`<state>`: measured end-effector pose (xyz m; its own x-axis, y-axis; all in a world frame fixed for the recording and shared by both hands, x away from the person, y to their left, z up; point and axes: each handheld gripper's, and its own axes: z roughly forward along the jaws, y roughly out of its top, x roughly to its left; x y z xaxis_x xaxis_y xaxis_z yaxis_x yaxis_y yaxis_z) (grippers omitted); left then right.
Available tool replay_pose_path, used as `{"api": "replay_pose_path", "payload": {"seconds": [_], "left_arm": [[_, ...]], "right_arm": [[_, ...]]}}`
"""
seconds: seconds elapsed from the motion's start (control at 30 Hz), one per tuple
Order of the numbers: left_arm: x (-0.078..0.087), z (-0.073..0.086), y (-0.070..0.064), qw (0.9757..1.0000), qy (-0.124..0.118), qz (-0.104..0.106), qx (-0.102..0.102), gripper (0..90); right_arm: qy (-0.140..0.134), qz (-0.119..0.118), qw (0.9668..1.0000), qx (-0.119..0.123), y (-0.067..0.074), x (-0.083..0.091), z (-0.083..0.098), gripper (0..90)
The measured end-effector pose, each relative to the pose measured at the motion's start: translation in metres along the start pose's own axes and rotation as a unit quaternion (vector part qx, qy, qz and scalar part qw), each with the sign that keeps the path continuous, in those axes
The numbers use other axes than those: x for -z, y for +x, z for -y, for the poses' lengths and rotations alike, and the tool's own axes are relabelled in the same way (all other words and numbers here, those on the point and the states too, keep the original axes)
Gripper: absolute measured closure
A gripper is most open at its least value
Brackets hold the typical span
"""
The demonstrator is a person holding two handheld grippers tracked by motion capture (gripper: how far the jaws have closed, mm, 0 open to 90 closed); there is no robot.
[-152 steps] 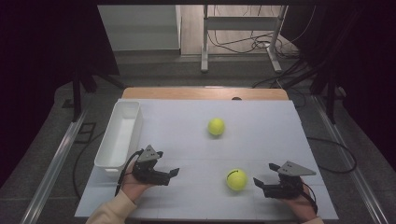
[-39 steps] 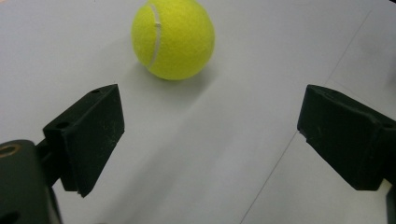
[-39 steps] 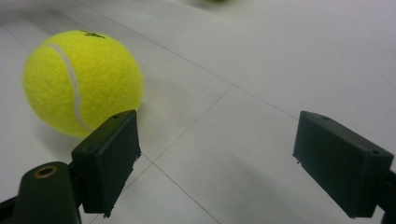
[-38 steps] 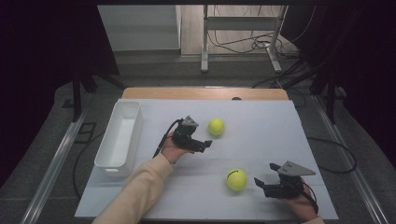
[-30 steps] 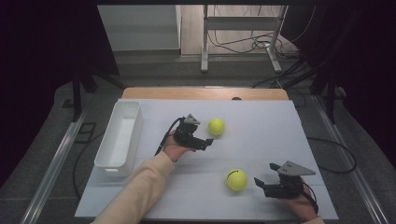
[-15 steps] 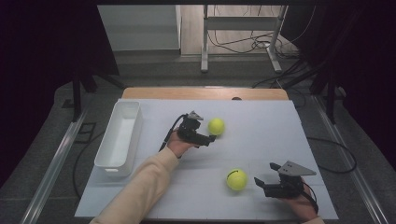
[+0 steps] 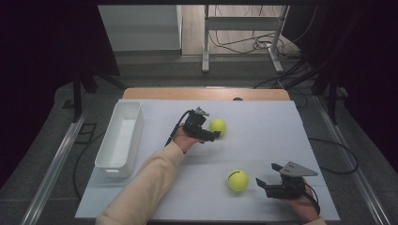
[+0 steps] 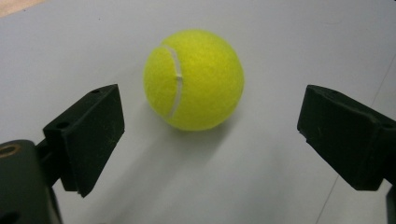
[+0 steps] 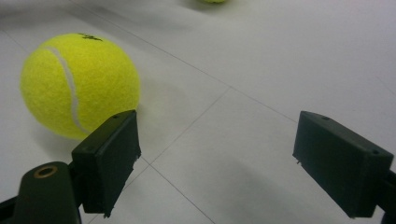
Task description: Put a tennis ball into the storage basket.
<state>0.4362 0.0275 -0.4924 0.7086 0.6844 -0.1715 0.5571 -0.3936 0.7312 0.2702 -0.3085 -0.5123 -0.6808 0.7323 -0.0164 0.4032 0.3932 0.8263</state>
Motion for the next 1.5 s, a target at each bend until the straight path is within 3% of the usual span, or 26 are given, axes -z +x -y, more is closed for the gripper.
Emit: {"api": "replay_pose_path", "payload": {"seconds": [0.47,1.27,1.5], "left_arm": [[-0.016,-0.009,0.003,0.9999,0.006,-0.007,-0.004,8.2],[-0.046,-0.016,0.01,0.9994,0.029,-0.013,0.011,8.3],[-0.049,-0.015,0.011,0.9993,0.036,-0.009,0.009,16.4]], "right_arm": [[0.002,-0.001,1.0,0.001,0.0,-0.001,0.0,15.2],[0.003,0.002,1.0,0.002,0.0,0.0,0.0,15.2],[0.003,0.002,1.0,0.001,-0.001,0.0,0.0,15.2]]}}
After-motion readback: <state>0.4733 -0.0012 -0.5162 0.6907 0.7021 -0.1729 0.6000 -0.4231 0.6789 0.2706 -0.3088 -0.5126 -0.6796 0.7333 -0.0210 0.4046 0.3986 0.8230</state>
